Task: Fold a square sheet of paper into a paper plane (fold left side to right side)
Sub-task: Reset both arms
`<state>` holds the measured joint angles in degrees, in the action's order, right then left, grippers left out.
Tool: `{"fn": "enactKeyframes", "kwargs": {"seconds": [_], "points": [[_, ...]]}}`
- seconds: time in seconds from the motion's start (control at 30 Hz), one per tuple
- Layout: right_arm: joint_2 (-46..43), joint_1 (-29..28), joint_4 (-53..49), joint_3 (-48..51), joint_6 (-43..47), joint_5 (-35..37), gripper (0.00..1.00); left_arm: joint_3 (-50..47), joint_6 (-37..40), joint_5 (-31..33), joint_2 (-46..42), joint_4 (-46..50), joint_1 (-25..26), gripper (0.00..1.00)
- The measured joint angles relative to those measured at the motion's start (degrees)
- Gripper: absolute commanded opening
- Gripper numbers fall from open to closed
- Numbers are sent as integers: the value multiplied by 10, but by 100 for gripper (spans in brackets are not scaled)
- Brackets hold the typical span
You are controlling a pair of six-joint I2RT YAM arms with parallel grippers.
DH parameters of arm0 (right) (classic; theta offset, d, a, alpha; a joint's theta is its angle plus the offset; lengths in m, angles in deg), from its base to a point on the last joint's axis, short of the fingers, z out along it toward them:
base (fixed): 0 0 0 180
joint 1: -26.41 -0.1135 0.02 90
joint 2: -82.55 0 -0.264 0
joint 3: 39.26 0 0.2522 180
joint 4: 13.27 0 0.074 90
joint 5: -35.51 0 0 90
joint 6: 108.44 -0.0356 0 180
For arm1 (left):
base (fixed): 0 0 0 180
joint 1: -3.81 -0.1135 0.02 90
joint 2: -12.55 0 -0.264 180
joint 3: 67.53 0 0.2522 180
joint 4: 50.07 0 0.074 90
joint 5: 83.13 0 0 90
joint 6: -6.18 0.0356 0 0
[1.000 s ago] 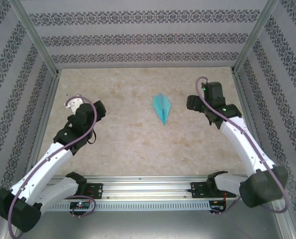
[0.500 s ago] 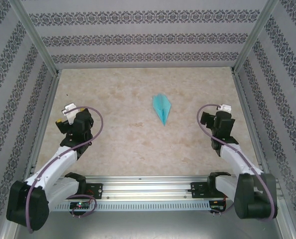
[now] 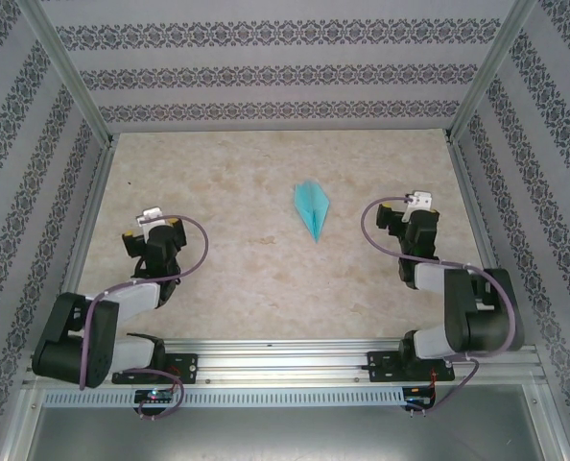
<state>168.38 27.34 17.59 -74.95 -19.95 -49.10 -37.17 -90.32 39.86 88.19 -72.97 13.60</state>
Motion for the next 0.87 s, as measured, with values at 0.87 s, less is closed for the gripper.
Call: {"fn": "enactKeyframes", "kwargs": {"seconds": [0.87], "points": [[7, 3, 35, 0, 2, -10, 98, 49, 50, -185, 140, -126, -37, 100]]}}
